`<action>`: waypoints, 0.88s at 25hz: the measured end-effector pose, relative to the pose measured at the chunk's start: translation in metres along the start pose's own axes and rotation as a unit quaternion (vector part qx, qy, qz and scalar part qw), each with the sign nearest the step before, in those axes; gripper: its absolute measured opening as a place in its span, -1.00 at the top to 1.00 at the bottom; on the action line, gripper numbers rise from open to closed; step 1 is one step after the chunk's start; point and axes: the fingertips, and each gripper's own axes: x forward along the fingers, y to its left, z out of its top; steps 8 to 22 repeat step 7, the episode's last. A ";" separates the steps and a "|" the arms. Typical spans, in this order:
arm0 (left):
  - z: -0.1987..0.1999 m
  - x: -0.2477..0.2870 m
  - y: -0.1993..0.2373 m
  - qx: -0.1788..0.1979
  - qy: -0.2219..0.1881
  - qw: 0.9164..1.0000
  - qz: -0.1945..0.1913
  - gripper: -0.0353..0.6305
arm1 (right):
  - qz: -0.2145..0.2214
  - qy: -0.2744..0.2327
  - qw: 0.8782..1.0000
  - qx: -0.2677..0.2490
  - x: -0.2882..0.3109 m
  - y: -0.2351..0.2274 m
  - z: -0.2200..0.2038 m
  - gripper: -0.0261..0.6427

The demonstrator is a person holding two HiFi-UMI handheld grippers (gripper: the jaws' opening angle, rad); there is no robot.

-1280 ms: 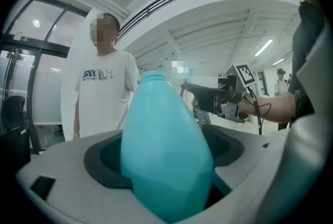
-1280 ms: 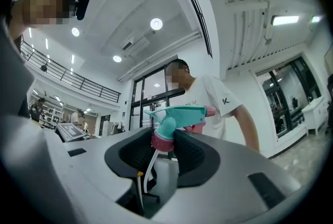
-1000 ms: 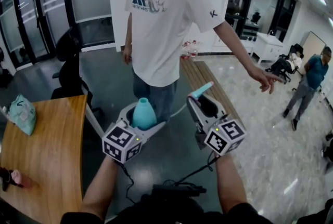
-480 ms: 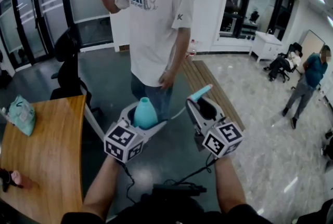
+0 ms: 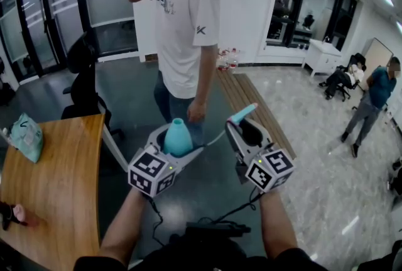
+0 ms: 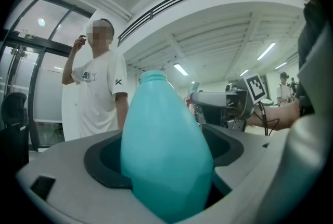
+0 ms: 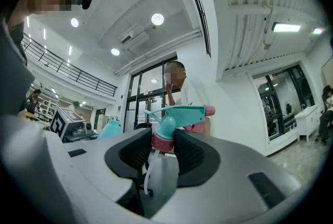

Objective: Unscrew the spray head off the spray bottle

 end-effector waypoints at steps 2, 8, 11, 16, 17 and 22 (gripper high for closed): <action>0.000 0.001 0.000 -0.001 0.000 1.000 0.000 -0.38 | -0.001 0.001 1.000 0.000 0.000 -0.001 0.001 0.50; 0.000 0.000 -0.001 -0.004 0.001 1.000 0.002 -0.38 | -0.010 0.009 1.000 -0.003 -0.002 -0.002 0.000 0.50; 0.000 0.000 -0.001 -0.004 0.001 1.000 0.002 -0.38 | -0.010 0.009 1.000 -0.003 -0.002 -0.002 0.000 0.50; 0.000 0.000 -0.001 -0.004 0.001 1.000 0.002 -0.38 | -0.010 0.009 1.000 -0.003 -0.002 -0.002 0.000 0.50; 0.000 0.000 -0.001 -0.004 0.001 1.000 0.002 -0.38 | -0.010 0.009 1.000 -0.003 -0.002 -0.002 0.000 0.50; 0.000 0.000 -0.001 -0.004 0.001 1.000 0.002 -0.38 | -0.010 0.009 1.000 -0.003 -0.002 -0.002 0.000 0.50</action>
